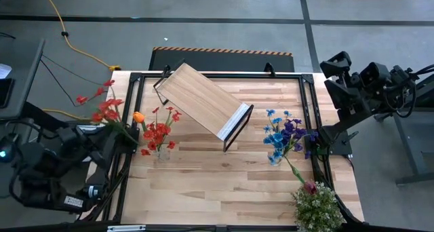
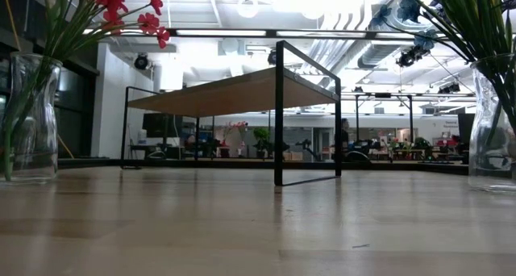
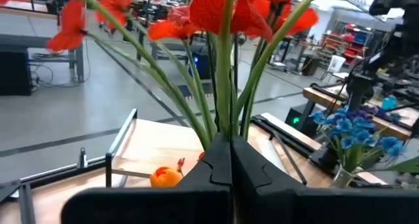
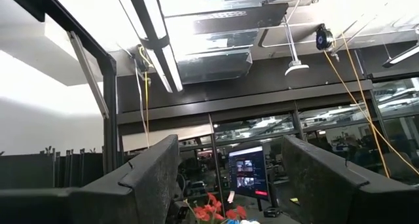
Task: Pick and place flowers into a vace then onto a shelf
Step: Put the red flower into the left transparent vase
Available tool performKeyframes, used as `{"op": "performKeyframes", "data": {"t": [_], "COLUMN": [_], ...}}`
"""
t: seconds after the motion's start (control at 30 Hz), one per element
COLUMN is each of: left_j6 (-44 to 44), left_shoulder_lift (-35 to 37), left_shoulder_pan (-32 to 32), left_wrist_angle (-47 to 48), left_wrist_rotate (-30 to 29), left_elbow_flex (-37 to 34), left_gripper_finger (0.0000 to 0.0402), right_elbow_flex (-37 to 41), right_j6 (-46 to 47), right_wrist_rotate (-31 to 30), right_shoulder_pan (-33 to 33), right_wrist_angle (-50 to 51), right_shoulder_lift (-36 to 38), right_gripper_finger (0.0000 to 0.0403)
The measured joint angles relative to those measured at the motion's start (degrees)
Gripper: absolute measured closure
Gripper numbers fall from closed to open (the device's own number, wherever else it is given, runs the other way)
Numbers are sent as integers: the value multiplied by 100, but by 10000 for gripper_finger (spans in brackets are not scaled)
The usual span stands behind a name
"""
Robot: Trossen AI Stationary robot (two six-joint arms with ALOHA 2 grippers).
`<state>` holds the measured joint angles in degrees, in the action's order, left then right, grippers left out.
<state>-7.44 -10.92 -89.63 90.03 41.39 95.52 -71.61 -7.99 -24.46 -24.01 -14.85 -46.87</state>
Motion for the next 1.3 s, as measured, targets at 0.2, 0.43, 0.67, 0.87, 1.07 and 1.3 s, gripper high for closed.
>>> {"op": "performKeyframes", "data": {"t": [0.2,0.43,0.67,0.87,1.07,1.3], "left_j6": [239,136,74,100,282,545], "left_shoulder_lift": [21,235,249,256,258,262], "left_shoulder_pan": [-347,-526,-526,-524,-524,-526], "left_wrist_angle": [-10,-8,-2,-4,-3,0], "left_wrist_rotate": [279,391,452,454,454,493], "left_elbow_flex": [-86,-143,-124,-152,-576,-1117], "left_gripper_finger": [378,378,378,378,378,378], "right_elbow_flex": [0,0,0,0,0,0], "right_j6": [9,2,0,7,6,42], "right_wrist_rotate": [87,87,89,299,342,362], "right_shoulder_pan": [0,0,-2,-2,-2,-2], "right_wrist_angle": [22,48,99,168,170,170], "right_shoulder_lift": [-2,-2,-2,-2,-2,-2], "right_gripper_finger": [142,142,142,142,142,142]}}
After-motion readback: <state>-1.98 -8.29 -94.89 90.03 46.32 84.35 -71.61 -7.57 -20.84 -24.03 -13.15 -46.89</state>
